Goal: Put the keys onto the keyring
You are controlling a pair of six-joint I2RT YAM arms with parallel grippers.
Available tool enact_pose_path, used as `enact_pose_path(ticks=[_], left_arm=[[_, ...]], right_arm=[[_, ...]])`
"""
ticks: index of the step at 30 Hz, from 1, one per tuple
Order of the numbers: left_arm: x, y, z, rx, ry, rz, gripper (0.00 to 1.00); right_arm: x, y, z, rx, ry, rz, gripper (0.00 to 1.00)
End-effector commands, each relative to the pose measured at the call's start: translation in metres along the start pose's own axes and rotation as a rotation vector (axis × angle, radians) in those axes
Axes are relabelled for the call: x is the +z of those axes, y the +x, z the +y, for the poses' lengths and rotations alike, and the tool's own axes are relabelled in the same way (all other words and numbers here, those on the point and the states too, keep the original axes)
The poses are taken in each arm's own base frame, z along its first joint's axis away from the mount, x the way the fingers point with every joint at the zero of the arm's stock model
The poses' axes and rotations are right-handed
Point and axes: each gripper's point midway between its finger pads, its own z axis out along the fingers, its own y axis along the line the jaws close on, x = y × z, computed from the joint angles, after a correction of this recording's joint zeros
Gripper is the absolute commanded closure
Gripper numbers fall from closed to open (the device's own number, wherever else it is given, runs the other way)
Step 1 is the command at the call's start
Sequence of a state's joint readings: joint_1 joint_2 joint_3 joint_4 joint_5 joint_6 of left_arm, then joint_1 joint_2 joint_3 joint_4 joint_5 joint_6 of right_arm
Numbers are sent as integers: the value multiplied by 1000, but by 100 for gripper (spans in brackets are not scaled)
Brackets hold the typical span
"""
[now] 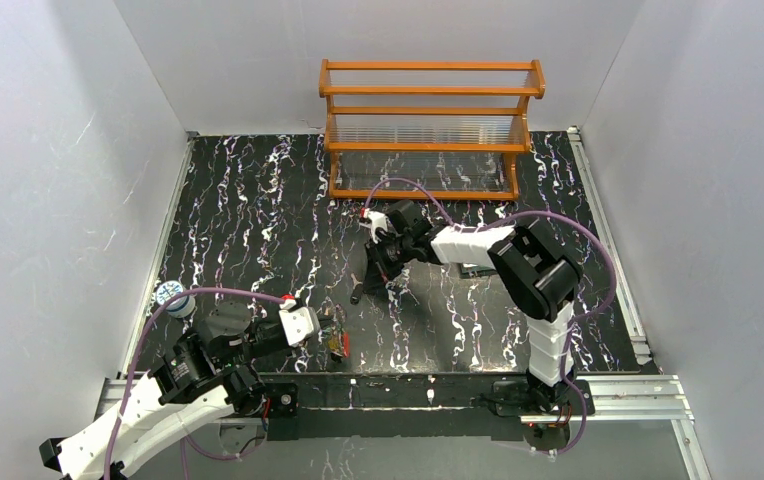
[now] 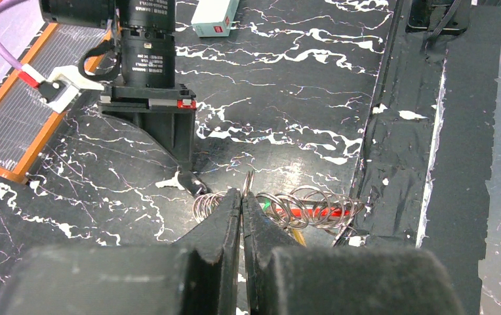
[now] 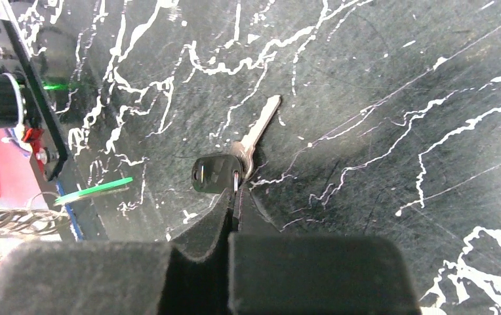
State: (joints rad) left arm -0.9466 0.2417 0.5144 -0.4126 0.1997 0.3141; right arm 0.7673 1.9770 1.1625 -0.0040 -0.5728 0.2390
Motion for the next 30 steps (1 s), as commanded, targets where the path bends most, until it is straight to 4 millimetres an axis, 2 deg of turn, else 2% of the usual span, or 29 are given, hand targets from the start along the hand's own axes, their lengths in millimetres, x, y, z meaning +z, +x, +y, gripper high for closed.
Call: enact_pose_path(ticks=[1, 8, 13, 17, 19, 23, 30], left_arm=[[3, -5, -1, 9, 14, -19, 100], [9, -1, 2, -12, 0, 4, 100], [20, 9, 10, -49, -41, 69, 100], [36, 23, 15, -104, -68, 131, 100], [45, 30, 14, -129, -64, 154, 100], [61, 36, 11, -156, -47, 156, 100], [73, 28, 4, -121, 15, 100, 100]], right_arm=[[-25, -21, 24, -55, -11, -58, 99], [-64, -32, 40, -99, 61, -123, 99], [-96, -34, 34, -116, 203, -193, 99], [-116, -25, 24, -122, 306, -246, 99], [-126, -24, 27, -150, 317, -291, 99], [-138, -13, 40, -213, 273, -301, 99], [-135, 18, 84, -317, 8, -200, 99]])
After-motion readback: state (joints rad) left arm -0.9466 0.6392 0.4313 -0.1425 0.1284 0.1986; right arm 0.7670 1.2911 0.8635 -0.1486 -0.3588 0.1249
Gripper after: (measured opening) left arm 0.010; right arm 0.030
